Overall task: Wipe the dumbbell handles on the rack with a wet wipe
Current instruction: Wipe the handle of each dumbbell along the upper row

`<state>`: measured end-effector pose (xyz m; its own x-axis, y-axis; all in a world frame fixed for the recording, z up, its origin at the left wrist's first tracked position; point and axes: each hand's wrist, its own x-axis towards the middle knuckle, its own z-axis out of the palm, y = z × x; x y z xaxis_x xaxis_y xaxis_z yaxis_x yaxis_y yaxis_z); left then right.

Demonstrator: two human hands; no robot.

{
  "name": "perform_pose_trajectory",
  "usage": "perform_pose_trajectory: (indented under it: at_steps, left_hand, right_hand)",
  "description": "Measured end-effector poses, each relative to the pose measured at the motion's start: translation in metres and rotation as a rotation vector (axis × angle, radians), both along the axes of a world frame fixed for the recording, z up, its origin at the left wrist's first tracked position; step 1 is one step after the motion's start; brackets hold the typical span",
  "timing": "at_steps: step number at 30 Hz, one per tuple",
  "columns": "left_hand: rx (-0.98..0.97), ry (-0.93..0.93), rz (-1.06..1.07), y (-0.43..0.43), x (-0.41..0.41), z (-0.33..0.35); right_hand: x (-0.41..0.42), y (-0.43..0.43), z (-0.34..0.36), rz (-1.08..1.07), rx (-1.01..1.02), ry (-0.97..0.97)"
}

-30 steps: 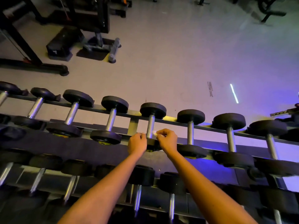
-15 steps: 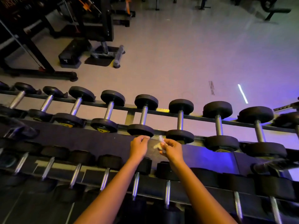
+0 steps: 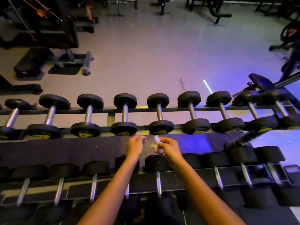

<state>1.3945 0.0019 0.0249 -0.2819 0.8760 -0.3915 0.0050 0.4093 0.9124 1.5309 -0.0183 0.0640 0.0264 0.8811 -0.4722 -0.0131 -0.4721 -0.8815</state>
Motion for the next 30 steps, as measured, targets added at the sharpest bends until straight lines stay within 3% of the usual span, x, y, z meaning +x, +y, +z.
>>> perform_pose_trajectory:
  at_steps: [5,14,20,30]
  left_hand:
    - [-0.008,0.005,-0.028,-0.004,0.012,0.011]
    - [-0.086,-0.004,0.266,0.003,0.040,0.002]
    - [-0.118,-0.040,0.322,0.018,0.096,0.003]
    - [-0.158,-0.014,0.430,0.050,0.117,0.003]
  right_hand:
    - [0.019,0.005,-0.011,0.034,0.020,-0.016]
    - [0.067,0.033,-0.023,0.187,0.102,-0.034]
    - [0.115,0.073,-0.024,0.296,0.114,-0.084]
    - [0.127,0.118,-0.034,0.200,0.045,-0.051]
